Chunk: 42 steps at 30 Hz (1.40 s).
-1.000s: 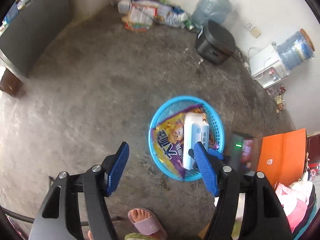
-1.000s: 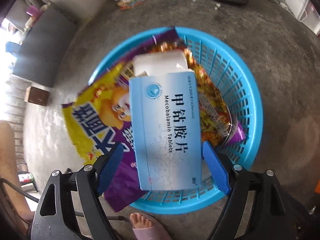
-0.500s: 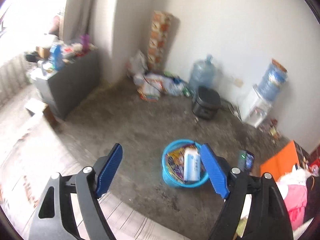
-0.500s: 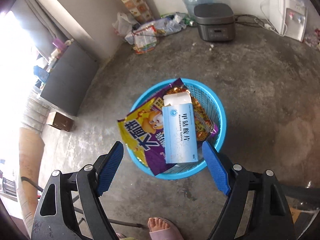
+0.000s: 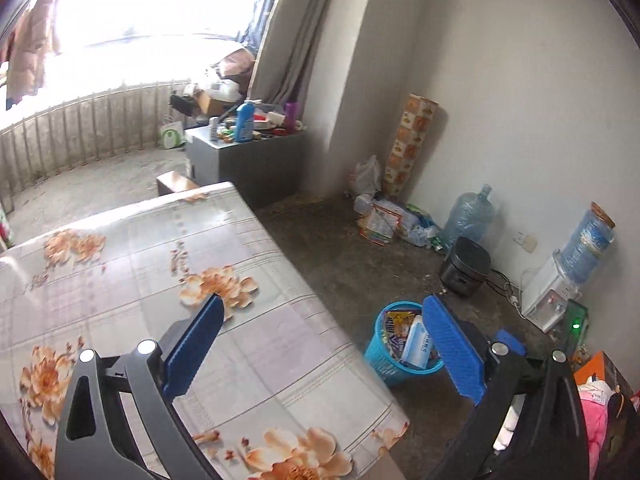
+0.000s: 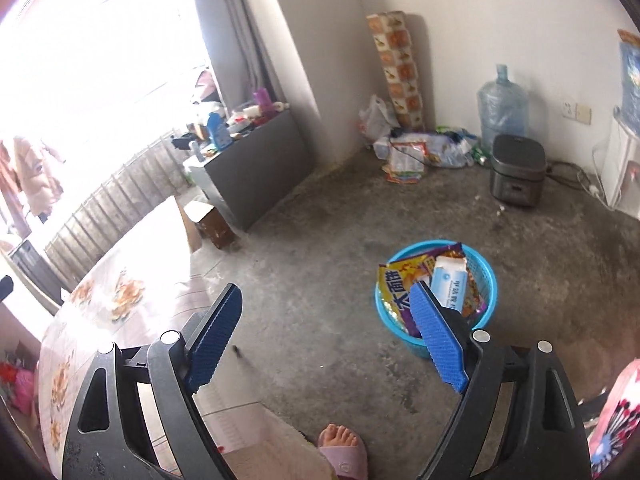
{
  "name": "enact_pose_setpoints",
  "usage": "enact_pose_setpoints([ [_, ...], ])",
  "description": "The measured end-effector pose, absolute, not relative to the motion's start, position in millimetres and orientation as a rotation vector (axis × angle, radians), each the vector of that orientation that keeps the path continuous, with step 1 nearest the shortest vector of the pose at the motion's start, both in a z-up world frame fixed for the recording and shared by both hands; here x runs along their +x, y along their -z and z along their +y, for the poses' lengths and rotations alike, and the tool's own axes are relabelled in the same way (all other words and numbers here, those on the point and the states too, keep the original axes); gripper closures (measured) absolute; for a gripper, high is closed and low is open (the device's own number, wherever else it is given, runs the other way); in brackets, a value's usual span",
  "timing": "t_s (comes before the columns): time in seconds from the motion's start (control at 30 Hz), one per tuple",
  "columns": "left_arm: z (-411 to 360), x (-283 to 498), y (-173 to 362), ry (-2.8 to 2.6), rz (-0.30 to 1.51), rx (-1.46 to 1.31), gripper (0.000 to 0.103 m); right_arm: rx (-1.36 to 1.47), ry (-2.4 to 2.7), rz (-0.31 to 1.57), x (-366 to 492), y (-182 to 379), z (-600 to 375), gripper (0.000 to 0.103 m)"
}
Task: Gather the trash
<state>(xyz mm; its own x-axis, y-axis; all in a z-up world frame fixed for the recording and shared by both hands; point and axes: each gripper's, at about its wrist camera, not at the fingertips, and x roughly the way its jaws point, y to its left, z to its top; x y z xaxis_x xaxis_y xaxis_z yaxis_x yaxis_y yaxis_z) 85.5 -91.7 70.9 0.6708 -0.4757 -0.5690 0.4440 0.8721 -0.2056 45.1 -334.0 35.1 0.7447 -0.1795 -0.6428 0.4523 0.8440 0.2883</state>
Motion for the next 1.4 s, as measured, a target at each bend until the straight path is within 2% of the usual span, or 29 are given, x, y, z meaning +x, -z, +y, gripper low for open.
enact_pose_setpoints([
  [0.13, -59.5, 68.0, -61.5, 0.382, 0.679, -0.051, 0.006, 0.367, 0.304, 0.606, 39.2, -57.3, -300.0, 0.014],
  [0.2, -55.3, 63.3, -55.7, 0.300, 0.691, -0.028, 0.006, 0.333, 0.284, 0.579, 35.4, -67.1, -285.5, 0.008],
  [0.57, -54.5, 27.5, -10.1, 0.152, 0.751, 0.188, 0.006, 0.164, 0.217, 0.584, 34.0, -63.3, -237.0, 0.008],
  [0.97, -27.0, 29.0, -4.5, 0.077, 0.789, 0.056, 0.006, 0.054, 0.200, 0.618, 31.6, -68.2, -198.2, 0.008],
  [1.4, -41.1, 21.8, 19.9, 0.101, 0.892, 0.140, 0.006, -0.016, 0.214, 0.852, 21.0, -30.6, -181.8, 0.008],
])
